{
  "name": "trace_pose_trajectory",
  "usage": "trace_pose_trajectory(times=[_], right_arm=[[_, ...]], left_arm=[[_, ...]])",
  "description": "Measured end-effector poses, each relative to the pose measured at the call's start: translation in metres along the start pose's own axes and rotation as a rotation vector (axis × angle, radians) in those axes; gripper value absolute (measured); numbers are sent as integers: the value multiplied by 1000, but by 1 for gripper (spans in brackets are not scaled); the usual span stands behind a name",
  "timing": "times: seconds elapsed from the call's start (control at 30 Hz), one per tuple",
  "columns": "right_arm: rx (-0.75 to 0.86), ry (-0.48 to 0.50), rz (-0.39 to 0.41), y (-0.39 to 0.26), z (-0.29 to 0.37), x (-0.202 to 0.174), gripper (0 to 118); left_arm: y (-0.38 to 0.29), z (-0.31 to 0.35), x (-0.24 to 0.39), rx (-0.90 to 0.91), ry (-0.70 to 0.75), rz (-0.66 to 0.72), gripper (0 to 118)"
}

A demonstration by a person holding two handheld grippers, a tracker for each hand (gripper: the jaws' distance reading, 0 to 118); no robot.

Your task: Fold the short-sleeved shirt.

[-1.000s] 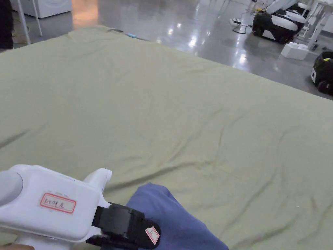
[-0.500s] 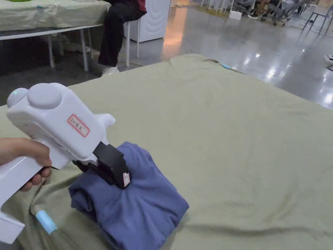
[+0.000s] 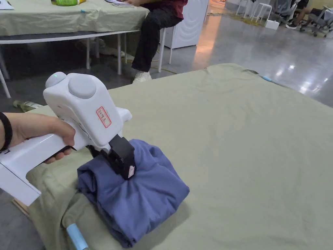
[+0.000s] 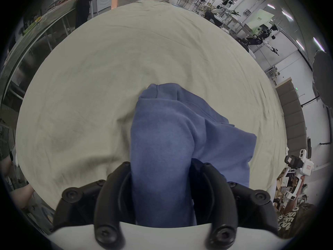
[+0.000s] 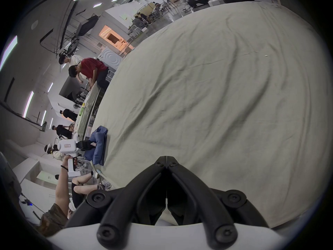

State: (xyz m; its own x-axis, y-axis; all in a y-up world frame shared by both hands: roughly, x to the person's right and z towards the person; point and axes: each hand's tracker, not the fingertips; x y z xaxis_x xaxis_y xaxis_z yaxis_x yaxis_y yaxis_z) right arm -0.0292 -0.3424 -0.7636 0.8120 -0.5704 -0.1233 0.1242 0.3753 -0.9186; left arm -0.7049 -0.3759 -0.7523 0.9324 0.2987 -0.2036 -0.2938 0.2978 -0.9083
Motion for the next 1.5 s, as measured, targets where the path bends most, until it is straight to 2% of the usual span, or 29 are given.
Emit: trace_pose_trajectory(times=[0.03, 0.1, 0.2, 0.27, 0.33, 0.37, 0.5, 0.57, 0.7, 0.73, 0.8, 0.83, 0.9, 1.0, 1.07, 1.1, 1.17, 1.3, 1.33, 1.4, 1.5], right_arm=[[-4, 7, 3, 0, -2, -2, 2], [-12, 14, 8, -1, -4, -3, 2], [-23, 26, 26, -4, -2, -4, 2], [-26, 39, 33, -6, 3, -1, 2], [-24, 52, 31, -9, 9, 5, 2], [-21, 55, 30, -8, 12, 9, 2], [28, 46, 39, -11, 28, 27, 2], [90, 13, 68, -12, 40, 37, 2], [189, -139, 105, -7, 64, 64, 2], [219, -161, 120, -6, 72, 69, 2], [328, -204, 181, 0, 90, 76, 2], [405, -235, 227, 1, 101, 76, 2], [592, -284, 301, 3, 118, 77, 2], [823, -368, 354, 8, 132, 81, 2], [880, -382, 370, 11, 134, 82, 2], [886, -373, 381, 11, 136, 82, 2], [903, -365, 424, 10, 138, 80, 2], [940, -431, 528, 3, 132, 74, 2], [940, -435, 519, 2, 131, 72, 2], [964, -442, 497, -1, 131, 72, 2], [1005, -436, 494, -7, 134, 74, 2]], left_arm=[[-2, 0, -1, 10, 2, 8, 58], [-14, 10, 8, 44, 11, 17, 72], [-21, 34, 4, 87, 96, 19, 72], [-30, 63, 7, 163, 222, 7, 72], [-43, 87, 7, 258, 347, 60, 67], [-49, 94, 12, 283, 362, 95, 46], [-94, 99, 75, 368, 235, 161, 9], [-116, 82, 124, 381, 181, 152, 7], [-148, 25, 230, 476, -315, 194, 6], [-148, 14, 249, 455, -357, 143, 7], [-146, 3, 306, 554, -281, 54, 7], [-143, 3, 333, 597, -229, -41, 7], [-141, 5, 378, 757, -163, -125, 7], [-148, 5, 427, 992, -28, -188, 6], [-149, 7, 450, 1027, 45, -200, 7], [-150, 9, 457, 1031, 27, -193, 7], [-152, 17, 467, 1082, -26, -196, 7], [-163, 19, 488, 1190, 74, -268, 7], [-165, 19, 491, 1188, 77, -308, 7], [-164, 16, 493, 1152, -7, -380, 7], [-167, 12, 498, 1148, -33, -394, 8]])
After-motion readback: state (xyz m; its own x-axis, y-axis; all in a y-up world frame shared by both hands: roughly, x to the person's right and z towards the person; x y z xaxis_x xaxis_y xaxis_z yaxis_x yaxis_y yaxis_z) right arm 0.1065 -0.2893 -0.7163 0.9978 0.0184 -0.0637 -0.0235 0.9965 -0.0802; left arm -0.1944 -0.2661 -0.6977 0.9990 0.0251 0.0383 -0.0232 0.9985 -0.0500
